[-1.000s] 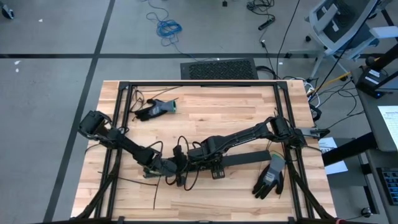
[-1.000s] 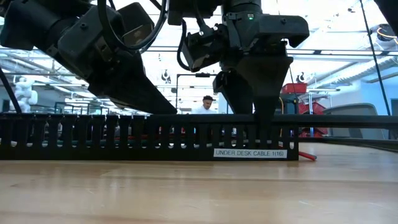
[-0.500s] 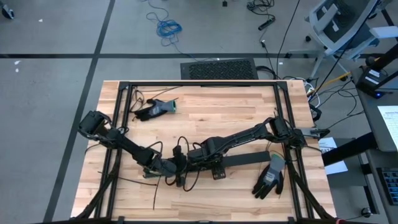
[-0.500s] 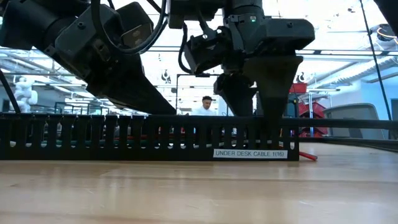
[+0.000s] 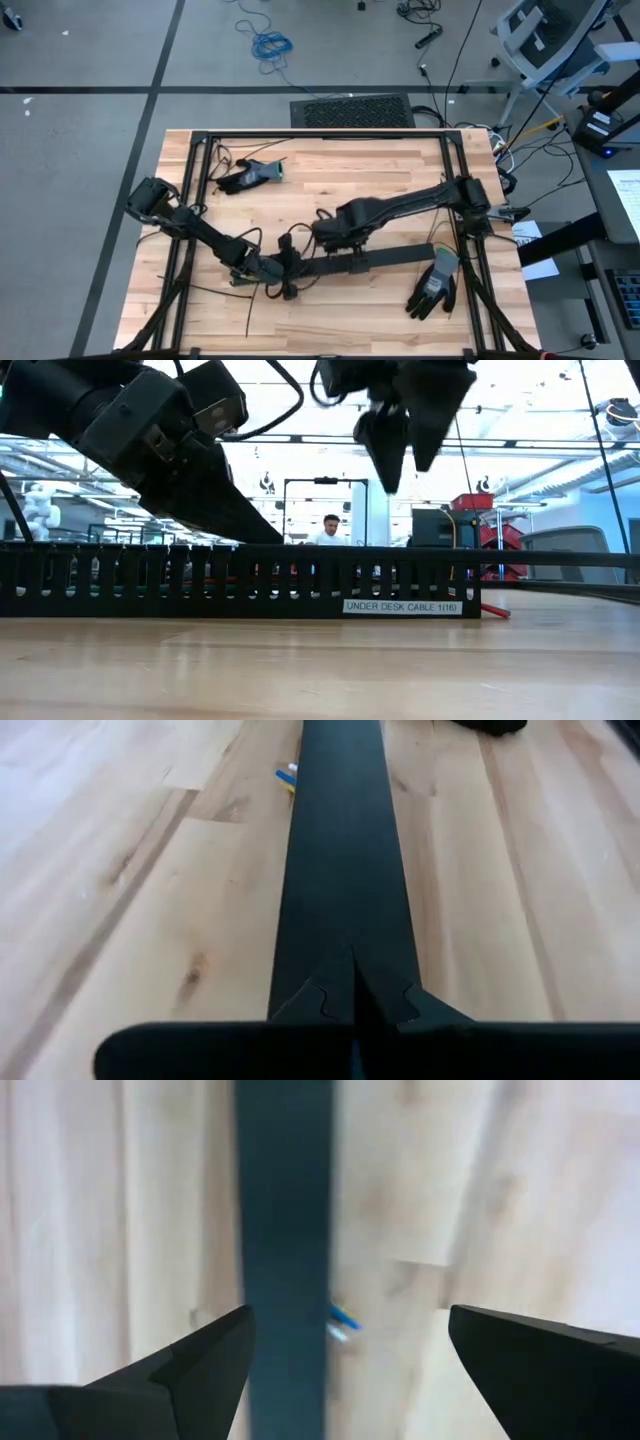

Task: Ziptie cables
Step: Close the black cable duct

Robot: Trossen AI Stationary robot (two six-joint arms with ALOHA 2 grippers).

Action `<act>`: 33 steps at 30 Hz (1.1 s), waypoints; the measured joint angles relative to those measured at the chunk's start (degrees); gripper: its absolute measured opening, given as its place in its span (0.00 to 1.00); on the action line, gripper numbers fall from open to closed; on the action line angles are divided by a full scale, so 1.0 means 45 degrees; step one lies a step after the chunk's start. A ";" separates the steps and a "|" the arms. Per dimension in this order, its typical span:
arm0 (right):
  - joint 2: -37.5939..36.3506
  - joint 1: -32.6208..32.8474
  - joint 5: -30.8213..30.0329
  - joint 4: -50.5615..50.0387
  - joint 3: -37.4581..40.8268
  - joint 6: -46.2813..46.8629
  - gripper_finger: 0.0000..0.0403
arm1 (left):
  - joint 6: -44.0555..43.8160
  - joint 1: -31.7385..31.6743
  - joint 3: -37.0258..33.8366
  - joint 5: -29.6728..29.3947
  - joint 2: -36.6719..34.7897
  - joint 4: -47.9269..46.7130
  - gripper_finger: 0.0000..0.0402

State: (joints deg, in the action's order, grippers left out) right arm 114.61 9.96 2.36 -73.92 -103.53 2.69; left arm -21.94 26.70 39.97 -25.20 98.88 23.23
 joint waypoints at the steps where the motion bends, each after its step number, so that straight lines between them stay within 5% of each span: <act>1: -0.0250 -0.0091 -0.0243 -0.0001 0.0000 0.0121 0.80 | 0.0251 0.0000 0.0000 -0.0075 -0.0122 -0.0102 0.00; 12: -0.1410 -0.1008 -0.0828 0.0462 -0.0010 0.0517 0.80 | 0.2167 -0.0015 0.0146 -0.0410 -0.2104 -0.1224 0.00; 19: -0.2489 -0.1714 -0.2230 0.0115 0.0444 -0.0341 0.80 | -0.0964 0.0261 0.0183 -0.0844 -0.6267 -0.7991 0.00; 25: -0.5071 -0.2698 -0.2219 0.0206 0.3492 0.0140 0.79 | -0.4071 0.1452 0.1588 -0.1561 -0.9149 -1.4523 0.00; 29: -0.7173 -0.2628 -0.2099 0.0352 0.5939 0.1622 0.68 | -0.5933 0.2363 0.2567 -0.0893 -0.8989 -1.7688 0.00; 33: -0.8928 -0.1787 -0.1785 0.0507 0.8118 0.4074 0.41 | -0.7935 0.3500 0.2783 0.0461 -0.8175 -1.8955 0.00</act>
State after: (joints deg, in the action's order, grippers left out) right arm 74.43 1.92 -5.67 -71.64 -67.00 21.02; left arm -57.64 42.45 52.49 -23.13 62.09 -62.07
